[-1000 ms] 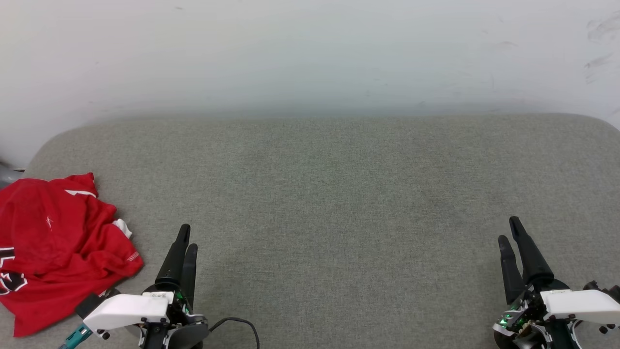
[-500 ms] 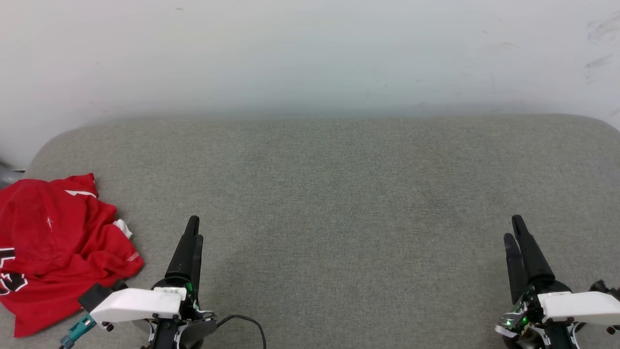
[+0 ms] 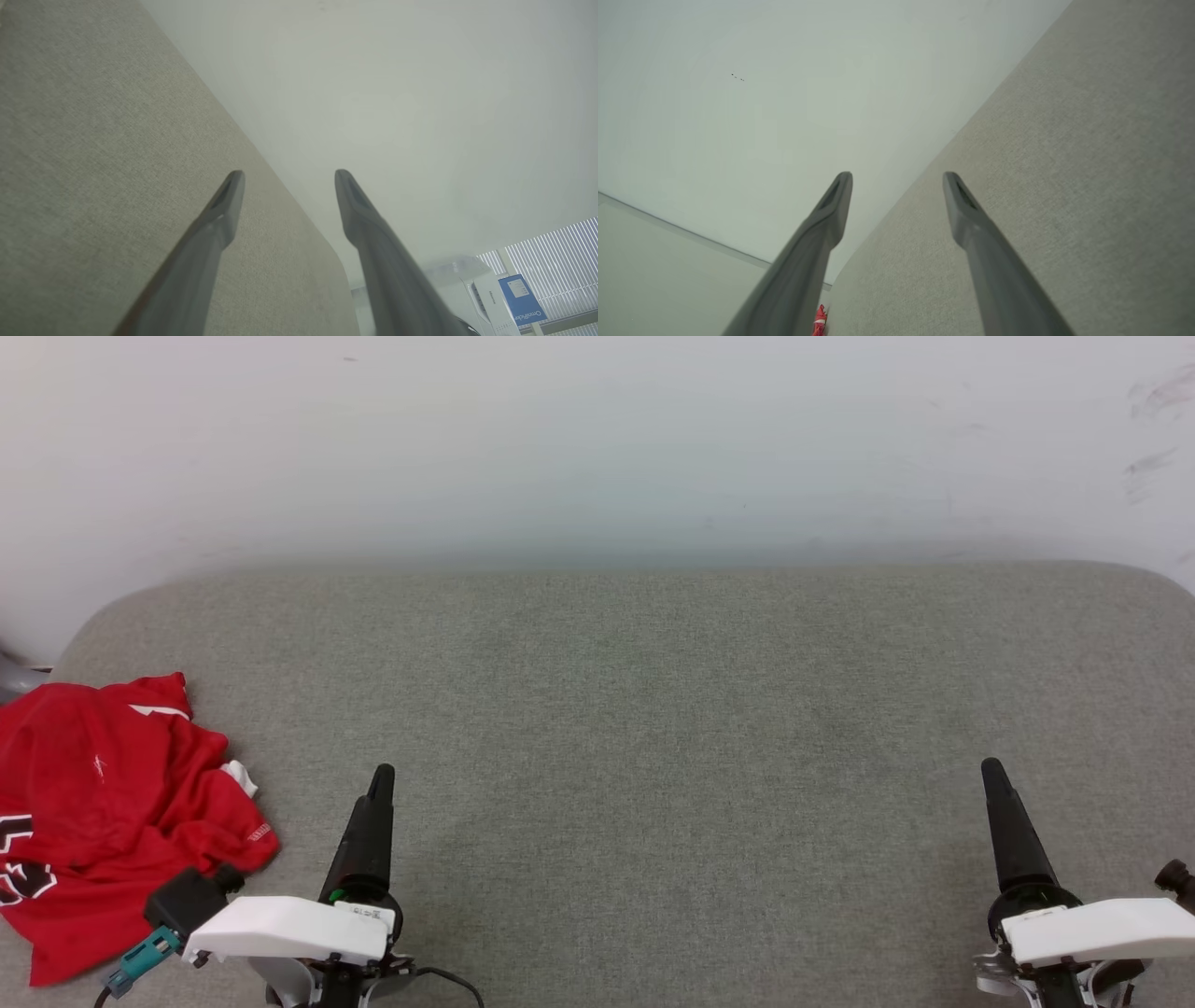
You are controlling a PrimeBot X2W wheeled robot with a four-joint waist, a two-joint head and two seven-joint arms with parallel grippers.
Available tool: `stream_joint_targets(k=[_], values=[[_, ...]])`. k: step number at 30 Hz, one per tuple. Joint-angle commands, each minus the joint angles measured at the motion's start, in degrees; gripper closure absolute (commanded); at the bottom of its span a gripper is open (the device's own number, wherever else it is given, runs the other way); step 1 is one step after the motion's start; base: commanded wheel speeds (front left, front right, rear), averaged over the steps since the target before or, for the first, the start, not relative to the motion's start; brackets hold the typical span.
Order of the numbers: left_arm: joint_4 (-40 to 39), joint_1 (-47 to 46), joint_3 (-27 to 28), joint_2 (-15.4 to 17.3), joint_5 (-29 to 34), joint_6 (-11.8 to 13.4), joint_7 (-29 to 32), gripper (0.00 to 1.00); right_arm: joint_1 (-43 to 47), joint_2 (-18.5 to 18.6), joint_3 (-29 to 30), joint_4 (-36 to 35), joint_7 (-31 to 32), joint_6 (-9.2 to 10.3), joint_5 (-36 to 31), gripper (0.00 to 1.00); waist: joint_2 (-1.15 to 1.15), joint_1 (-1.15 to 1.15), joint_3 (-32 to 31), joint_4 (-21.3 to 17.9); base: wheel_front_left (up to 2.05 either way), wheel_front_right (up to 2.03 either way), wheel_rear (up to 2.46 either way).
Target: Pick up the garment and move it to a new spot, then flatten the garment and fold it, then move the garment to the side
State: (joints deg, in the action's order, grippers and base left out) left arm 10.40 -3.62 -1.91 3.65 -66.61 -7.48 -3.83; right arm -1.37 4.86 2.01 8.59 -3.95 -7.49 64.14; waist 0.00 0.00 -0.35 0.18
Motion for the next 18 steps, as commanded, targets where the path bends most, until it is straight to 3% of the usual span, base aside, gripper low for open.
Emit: stream_joint_targets(k=[1,12,18], values=[[-0.82,-0.11,0.00,0.03,2.51,-0.01,-0.62,0.00,-0.51,0.16,0.01,-1.10,-0.51,0.00,-2.86,0.00,0.00,0.00,-0.04,0.00,0.00,0.00,0.00],[-2.29,0.16,0.81,-0.65,20.17,0.49,-2.61,0.00,-0.99,-0.02,-0.08,-3.81,-1.56,0.00,-24.84,0.00,0.00,0.00,-0.23,-0.03,0.00,0.00,0.00],[-3.29,0.43,0.51,-0.71,28.62,1.71,-3.58,0.00,-0.88,-0.13,-0.73,-5.09,-0.82,0.00,-32.77,0.00,0.00,0.00,-0.27,-0.06,0.00,0.00,0.00]])
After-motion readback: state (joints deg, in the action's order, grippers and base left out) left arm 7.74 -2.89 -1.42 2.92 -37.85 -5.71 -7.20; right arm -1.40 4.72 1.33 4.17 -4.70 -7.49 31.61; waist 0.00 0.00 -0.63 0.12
